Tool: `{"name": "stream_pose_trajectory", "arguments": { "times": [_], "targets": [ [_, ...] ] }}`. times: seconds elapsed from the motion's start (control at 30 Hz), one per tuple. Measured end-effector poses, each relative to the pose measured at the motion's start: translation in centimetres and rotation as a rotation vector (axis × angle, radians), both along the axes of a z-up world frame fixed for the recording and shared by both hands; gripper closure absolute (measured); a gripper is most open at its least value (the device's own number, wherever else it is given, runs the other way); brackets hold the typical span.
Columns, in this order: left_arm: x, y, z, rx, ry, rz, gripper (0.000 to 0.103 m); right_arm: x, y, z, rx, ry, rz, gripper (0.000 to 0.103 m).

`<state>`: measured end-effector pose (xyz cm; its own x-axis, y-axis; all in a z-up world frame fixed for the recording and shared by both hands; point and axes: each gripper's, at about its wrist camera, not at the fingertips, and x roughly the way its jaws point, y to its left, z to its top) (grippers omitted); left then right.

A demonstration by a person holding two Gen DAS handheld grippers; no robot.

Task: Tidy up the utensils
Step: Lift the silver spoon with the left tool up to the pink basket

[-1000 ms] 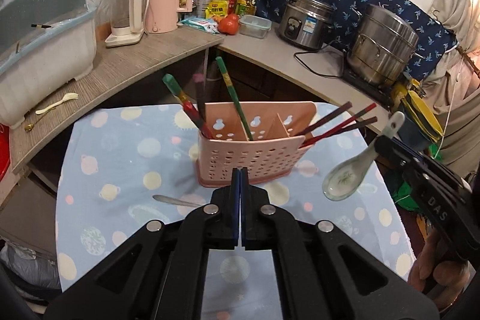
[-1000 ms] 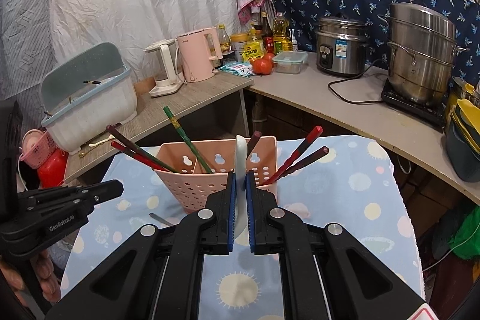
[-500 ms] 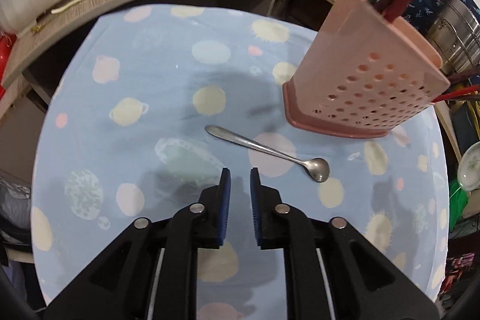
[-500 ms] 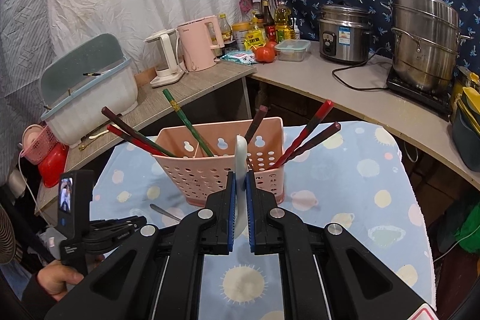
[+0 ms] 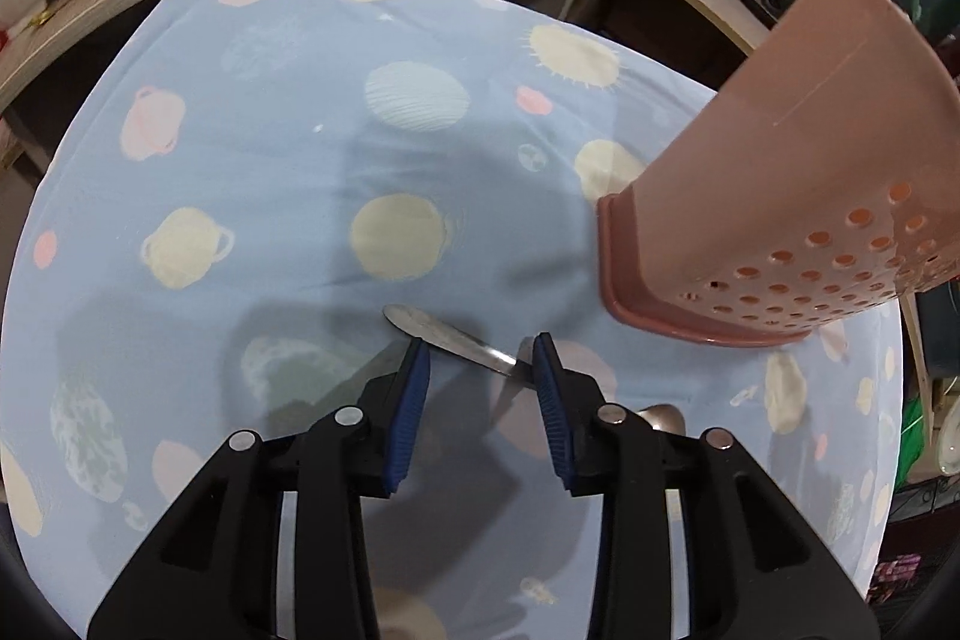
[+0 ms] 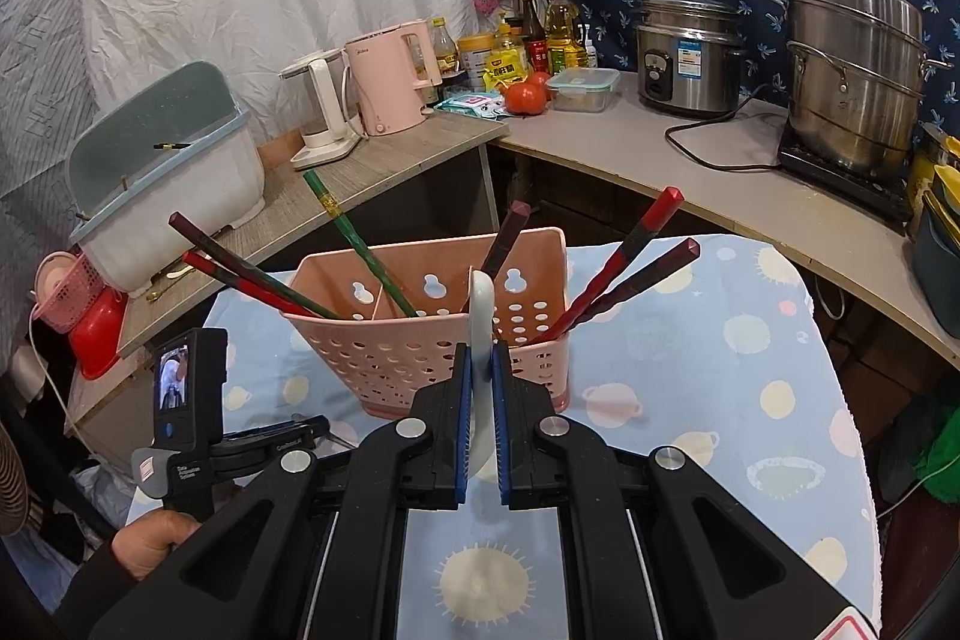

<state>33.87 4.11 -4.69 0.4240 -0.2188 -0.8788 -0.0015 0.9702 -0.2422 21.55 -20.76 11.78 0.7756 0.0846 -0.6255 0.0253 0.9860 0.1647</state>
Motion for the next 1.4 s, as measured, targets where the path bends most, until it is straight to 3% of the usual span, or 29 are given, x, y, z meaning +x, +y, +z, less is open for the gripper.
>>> {"name": "stream_pose_trajectory", "arguments": {
  "times": [0.43, 0.63, 0.73, 0.93, 1.4],
  "targets": [
    [3.2, -0.9, 0.1, -0.024, -0.028, 0.047, 0.076, 0.8, -0.6, -0.4, 0.005, 0.003, -0.002, 0.096],
    [3.2, -1.5, 0.0, 0.015, -0.052, 0.005, 0.102, 1.2, -0.9, -1.0, 0.01, 0.013, -0.003, 0.096],
    [2.6, -1.3, 0.5, -0.032, -0.059, -0.018, 0.102, 1.1, -0.9, -1.1, 0.012, 0.015, -0.001, 0.096],
    [0.1, -1.4, 4.1, -0.038, -0.12, -0.058, 0.102, 0.7, -0.7, -0.8, 0.013, 0.009, 0.004, 0.096],
    [-8.1, -2.5, 15.7, -0.036, -0.288, -0.159, 0.102, -0.3, -1.0, 2.4, -0.008, -0.042, 0.0, 0.096]
  ]
}}
